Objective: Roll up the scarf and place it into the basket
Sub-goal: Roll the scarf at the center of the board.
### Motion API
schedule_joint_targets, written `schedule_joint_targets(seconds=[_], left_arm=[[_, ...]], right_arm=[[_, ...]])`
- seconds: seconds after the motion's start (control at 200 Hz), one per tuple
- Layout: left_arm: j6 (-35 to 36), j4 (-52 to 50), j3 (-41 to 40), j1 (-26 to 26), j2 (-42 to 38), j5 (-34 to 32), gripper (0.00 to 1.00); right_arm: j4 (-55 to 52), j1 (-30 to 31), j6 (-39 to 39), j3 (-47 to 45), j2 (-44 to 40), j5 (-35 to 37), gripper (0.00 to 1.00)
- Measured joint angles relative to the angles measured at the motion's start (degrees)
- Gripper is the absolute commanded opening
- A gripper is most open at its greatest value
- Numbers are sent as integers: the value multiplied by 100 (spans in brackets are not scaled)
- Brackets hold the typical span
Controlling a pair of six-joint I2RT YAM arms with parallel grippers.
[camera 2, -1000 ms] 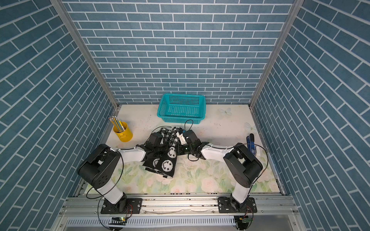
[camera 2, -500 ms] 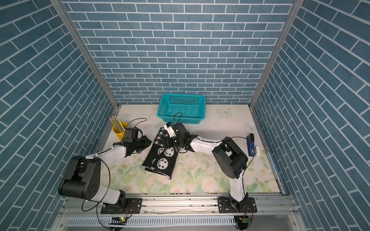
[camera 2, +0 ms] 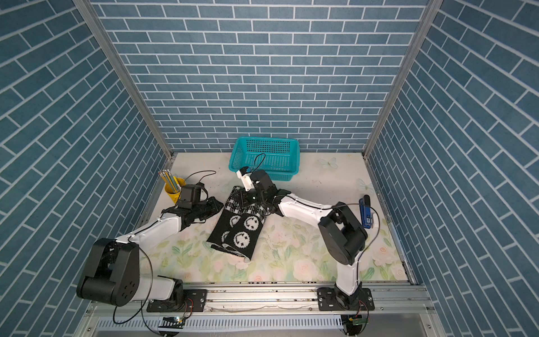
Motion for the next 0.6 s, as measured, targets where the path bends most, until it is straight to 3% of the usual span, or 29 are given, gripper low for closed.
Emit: schedule_joint_targets(seconds=[0.04, 0.16, 0.255, 0.43, 0.6], left_arm=[[15, -52, 190, -243, 63, 0, 18], [39, -101, 828, -957, 254, -52, 18], [37, -90, 1069, -1193, 284, -79, 18], [44, -181, 1091, -863, 444, -326, 17], [116, -216, 922, -245, 691, -409, 17]], right_arm=[[-127, -28, -79, -4, -293, 162, 0], [-343, -229, -98, -664, -1257, 710, 0], [-549, -387, -68, -1541, -1749, 1003, 0], [-785, -391, 72, -2704, -1707, 1051, 0], [-564, -374, 122, -2859, -1381, 857, 0]])
